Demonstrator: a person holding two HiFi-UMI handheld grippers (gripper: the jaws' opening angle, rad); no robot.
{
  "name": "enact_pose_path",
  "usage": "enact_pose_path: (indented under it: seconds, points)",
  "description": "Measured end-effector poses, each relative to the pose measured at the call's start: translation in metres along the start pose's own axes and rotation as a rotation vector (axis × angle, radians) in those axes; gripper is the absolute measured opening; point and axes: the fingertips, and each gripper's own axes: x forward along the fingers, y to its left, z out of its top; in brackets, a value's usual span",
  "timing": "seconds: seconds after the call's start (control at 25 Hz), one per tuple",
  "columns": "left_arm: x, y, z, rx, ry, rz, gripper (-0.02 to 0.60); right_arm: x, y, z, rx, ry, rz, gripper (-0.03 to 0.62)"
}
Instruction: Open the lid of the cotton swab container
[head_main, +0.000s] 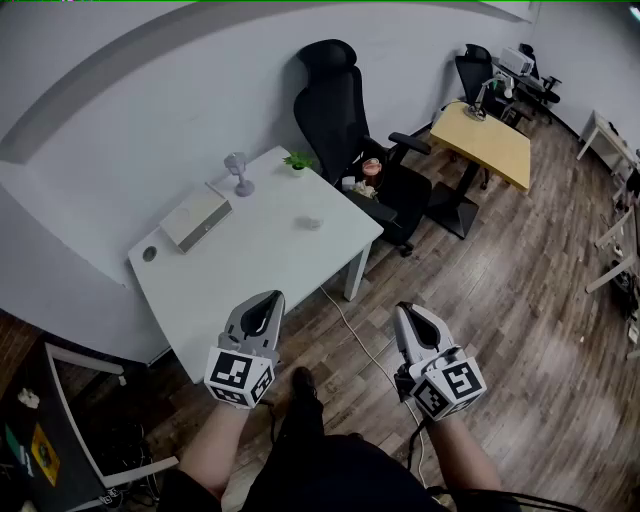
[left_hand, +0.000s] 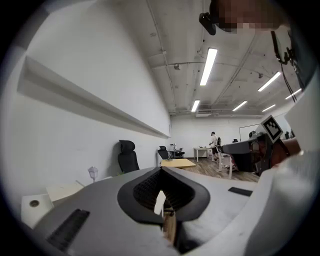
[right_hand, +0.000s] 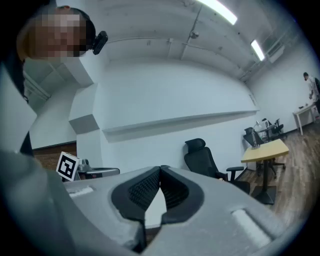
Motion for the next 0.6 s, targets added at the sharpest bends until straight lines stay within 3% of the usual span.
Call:
enact_pose_path:
  seconds: [0.24, 0.6]
  points:
    - [-0.084, -0.061, 0.019, 0.042, -0.044, 0.080, 0.000, -0.083, 0.029, 0.026, 0.030, -0.074, 0.019, 0.003]
    - [-0.135, -0.080, 0.037, 0.054, -0.078, 0.106, -0.001, -0.129, 0.045, 0.029, -0.015, -0.078, -0.001, 0.003]
